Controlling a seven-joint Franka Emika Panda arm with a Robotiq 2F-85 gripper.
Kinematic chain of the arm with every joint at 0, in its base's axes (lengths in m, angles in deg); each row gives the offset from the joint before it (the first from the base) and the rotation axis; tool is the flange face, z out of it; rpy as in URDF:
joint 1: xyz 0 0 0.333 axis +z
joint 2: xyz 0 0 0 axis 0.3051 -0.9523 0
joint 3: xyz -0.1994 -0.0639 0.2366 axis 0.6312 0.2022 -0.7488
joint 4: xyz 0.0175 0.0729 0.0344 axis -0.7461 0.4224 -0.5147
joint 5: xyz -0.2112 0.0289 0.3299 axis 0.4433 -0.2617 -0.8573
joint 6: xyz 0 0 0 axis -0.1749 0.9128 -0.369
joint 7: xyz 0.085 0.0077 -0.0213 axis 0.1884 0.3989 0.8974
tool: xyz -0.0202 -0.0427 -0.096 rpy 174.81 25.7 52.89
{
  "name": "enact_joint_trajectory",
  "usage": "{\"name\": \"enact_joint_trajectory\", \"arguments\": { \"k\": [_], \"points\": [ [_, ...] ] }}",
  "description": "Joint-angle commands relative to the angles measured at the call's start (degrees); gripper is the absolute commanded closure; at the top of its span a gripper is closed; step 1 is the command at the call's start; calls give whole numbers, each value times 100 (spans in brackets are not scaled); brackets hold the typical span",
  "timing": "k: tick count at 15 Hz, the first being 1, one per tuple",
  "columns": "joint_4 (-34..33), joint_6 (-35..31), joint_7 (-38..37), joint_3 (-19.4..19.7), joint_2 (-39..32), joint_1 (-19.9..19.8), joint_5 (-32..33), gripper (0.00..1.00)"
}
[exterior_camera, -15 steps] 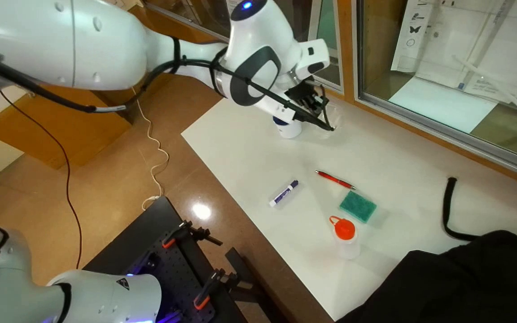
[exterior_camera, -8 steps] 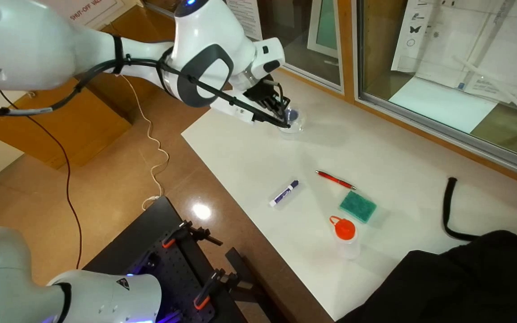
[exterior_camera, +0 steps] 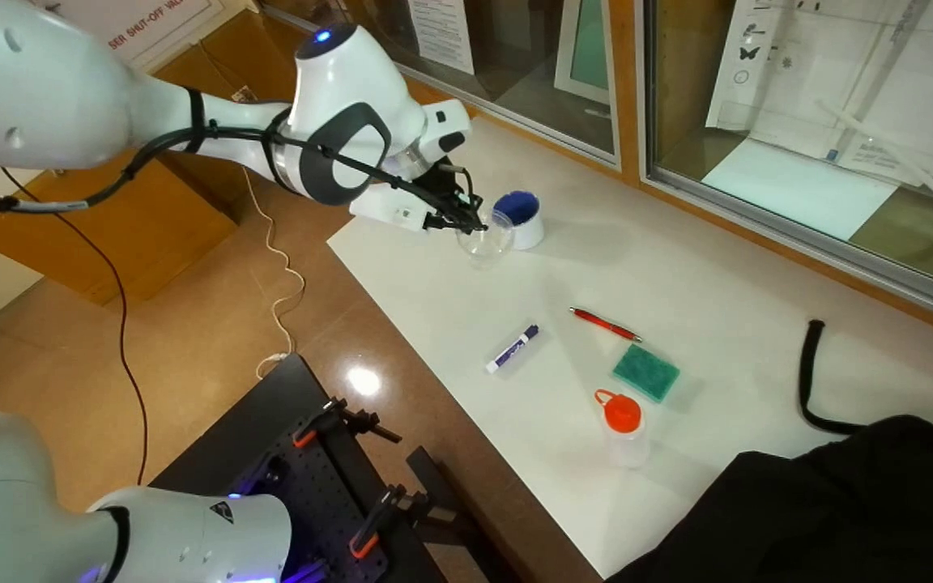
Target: Move the glass cup to the left.
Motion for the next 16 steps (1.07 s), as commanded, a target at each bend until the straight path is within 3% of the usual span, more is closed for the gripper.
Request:
{"name": "enact_joint_trajectory", "arguments": {
  "k": [1, 8, 16],
  "points": [
    [584, -143, 102, -197, 279, 292, 205, 99],
    [557, -1098, -447, -131, -345, 1061, 1078, 99],
    [75, -1031, -1130, 437, -1106, 1870, 1720, 99]
  ]
}}
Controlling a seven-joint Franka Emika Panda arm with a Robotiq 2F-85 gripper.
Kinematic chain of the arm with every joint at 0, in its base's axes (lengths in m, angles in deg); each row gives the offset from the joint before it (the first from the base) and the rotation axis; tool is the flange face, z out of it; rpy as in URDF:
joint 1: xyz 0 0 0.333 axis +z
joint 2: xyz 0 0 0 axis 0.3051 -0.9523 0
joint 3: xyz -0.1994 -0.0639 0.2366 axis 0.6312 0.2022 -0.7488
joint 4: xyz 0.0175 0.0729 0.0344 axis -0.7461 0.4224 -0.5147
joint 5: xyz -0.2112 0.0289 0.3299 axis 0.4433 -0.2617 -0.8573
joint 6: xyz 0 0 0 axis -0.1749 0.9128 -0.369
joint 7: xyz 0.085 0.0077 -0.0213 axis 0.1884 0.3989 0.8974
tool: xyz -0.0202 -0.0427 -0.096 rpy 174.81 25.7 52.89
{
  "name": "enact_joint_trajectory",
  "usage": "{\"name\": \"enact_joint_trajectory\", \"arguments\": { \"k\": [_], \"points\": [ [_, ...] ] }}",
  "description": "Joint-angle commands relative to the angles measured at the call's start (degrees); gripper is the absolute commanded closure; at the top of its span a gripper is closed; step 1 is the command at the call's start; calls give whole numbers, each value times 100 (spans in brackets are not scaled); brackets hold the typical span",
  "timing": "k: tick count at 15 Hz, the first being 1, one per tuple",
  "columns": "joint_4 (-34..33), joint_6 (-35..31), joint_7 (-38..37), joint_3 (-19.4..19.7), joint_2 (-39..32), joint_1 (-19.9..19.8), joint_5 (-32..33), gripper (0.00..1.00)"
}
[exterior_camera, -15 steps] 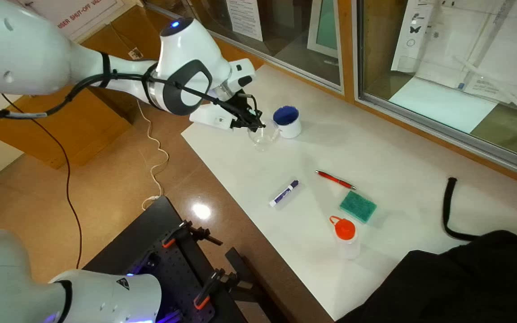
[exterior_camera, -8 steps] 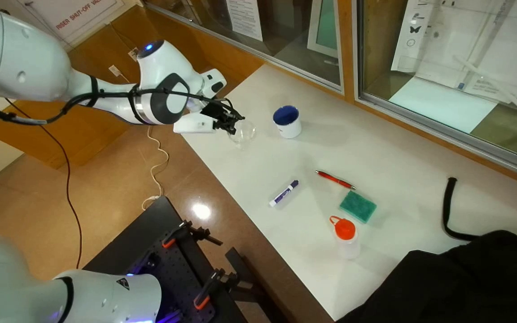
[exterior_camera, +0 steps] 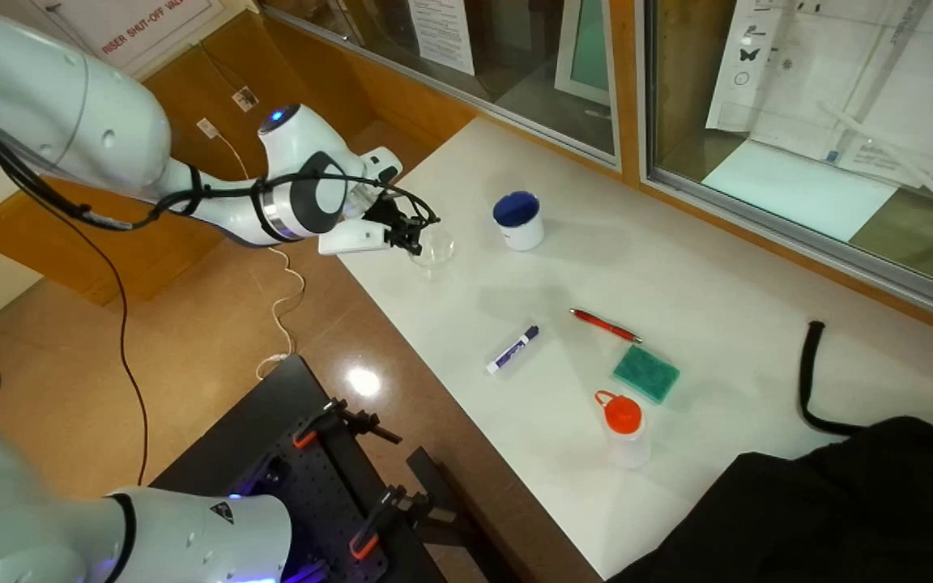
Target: Move the glass cup to the left.
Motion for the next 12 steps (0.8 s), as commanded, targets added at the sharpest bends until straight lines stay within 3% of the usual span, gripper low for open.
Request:
{"name": "enact_joint_trajectory", "arguments": {
  "k": [1, 5, 6, 7, 12],
  "points": [
    [-334, 10, -419, 401, -358, 416, 354, 99],
    [-524, -18, -549, 586, -644, 611, 442, 99],
    [-548, -5, -519, 552, -687, 596, 395, 69],
    [-568, 5, -469, 511, -726, 573, 354, 68],
    [-435, -120, -284, 336, -593, 418, 249, 33]
  ]
}}
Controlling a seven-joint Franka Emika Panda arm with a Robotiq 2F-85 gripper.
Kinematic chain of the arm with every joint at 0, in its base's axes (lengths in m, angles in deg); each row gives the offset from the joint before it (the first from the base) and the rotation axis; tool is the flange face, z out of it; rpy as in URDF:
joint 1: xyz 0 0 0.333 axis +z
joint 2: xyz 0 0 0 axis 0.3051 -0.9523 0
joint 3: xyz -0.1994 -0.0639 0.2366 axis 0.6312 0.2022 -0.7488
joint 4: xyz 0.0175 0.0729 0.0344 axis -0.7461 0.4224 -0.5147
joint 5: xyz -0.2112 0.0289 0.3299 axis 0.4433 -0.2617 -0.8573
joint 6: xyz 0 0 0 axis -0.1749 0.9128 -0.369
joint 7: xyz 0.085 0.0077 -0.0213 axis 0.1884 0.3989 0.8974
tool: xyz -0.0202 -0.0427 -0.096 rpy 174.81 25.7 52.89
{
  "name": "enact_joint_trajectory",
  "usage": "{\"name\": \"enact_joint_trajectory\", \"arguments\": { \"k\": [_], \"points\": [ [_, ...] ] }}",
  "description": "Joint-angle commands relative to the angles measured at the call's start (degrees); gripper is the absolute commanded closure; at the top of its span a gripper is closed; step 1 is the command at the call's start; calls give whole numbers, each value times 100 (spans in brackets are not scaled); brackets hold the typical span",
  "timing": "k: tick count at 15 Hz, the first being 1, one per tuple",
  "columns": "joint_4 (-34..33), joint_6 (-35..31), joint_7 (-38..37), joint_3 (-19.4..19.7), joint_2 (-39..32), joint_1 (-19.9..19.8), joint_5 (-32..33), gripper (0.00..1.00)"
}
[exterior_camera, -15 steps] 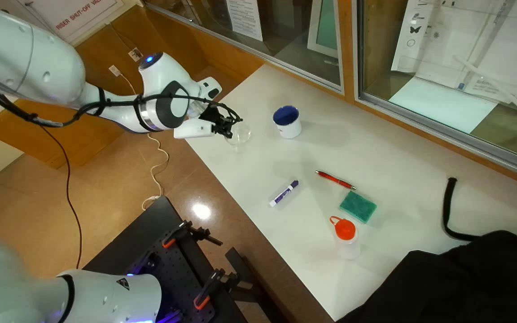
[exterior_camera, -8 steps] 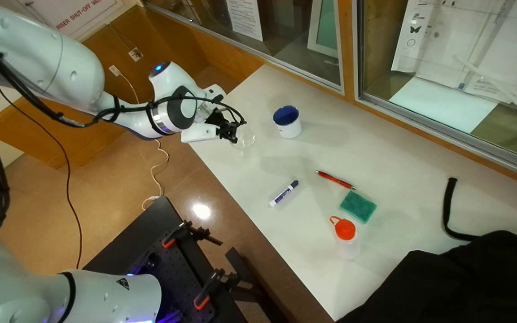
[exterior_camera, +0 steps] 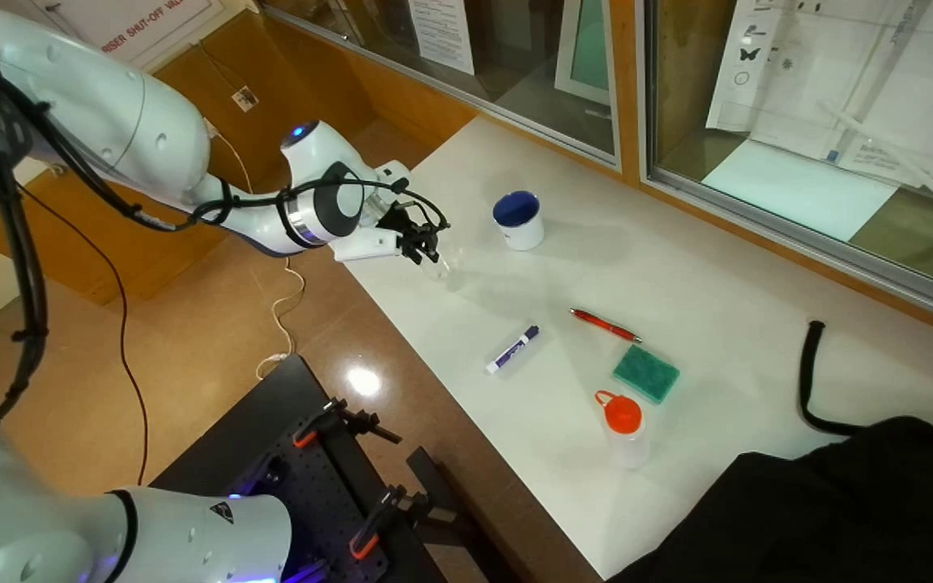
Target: Move the glass cup to the left.
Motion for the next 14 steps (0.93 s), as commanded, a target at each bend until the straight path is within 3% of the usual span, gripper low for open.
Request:
{"name": "enact_joint_trajectory", "arguments": {
  "k": [1, 3, 5, 11, 14],
  "points": [
    [174, -145, 83, -104, 267, -107, -64, 24],
    [334, -225, 367, -387, 473, -400, -248, 11],
    [500, -268, 941, -955, 692, -954, -675, 0],
    [847, 92, 2243, -2264, 1430, -2416, -2360, 0],
    [893, 422, 2539, -2357, 1787, -2676, -2932, 0]
  ]
}}
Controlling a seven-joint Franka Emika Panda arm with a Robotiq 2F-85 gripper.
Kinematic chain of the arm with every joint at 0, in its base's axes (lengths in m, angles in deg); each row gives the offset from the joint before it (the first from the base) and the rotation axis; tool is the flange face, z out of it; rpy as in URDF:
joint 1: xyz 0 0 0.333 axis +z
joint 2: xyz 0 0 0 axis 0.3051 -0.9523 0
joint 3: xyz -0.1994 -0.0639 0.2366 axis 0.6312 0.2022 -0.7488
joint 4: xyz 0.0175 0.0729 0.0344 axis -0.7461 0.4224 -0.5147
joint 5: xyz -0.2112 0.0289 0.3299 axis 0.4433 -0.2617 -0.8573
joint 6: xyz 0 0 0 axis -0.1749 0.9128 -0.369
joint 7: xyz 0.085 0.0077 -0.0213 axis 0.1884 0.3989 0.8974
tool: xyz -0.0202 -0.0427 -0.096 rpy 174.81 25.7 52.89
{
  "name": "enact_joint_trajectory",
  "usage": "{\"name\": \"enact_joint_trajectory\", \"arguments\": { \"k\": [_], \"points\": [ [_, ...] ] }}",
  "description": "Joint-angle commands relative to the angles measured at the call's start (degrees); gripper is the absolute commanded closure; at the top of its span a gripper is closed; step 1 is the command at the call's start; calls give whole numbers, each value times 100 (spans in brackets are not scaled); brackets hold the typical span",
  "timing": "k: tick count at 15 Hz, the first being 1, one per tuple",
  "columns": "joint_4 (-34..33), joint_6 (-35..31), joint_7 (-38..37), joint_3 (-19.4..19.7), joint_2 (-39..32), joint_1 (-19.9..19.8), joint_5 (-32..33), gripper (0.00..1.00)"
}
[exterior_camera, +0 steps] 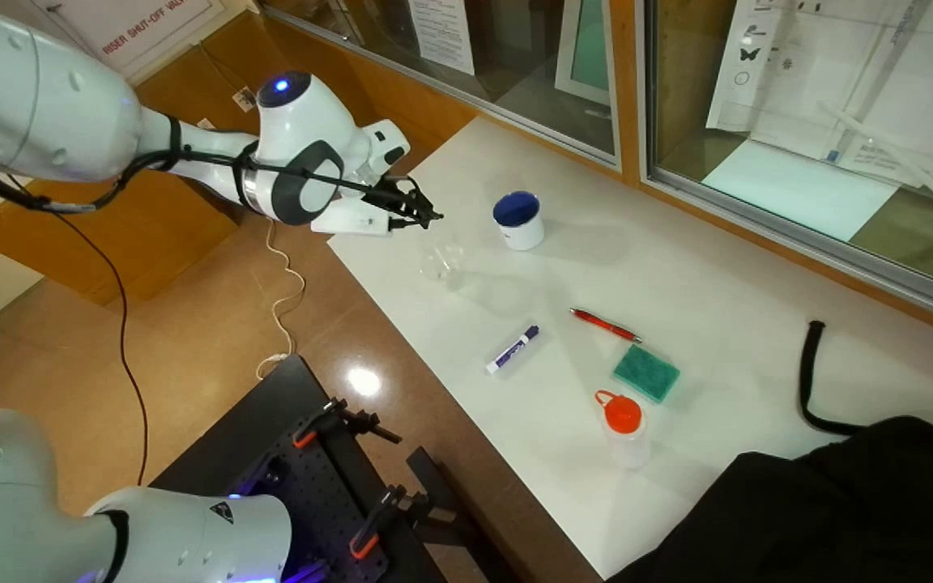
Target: Move the glass cup to the left.
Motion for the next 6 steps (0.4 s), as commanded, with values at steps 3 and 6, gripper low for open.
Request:
{"name": "enact_joint_trajectory", "arguments": {
  "k": [3, 6],
  "points": [
    [171, 756, 425, 70, 830, -210, -750, 0],
    [25, 1110, 339, 375, 967, -46, -634, 0]
  ]
}}
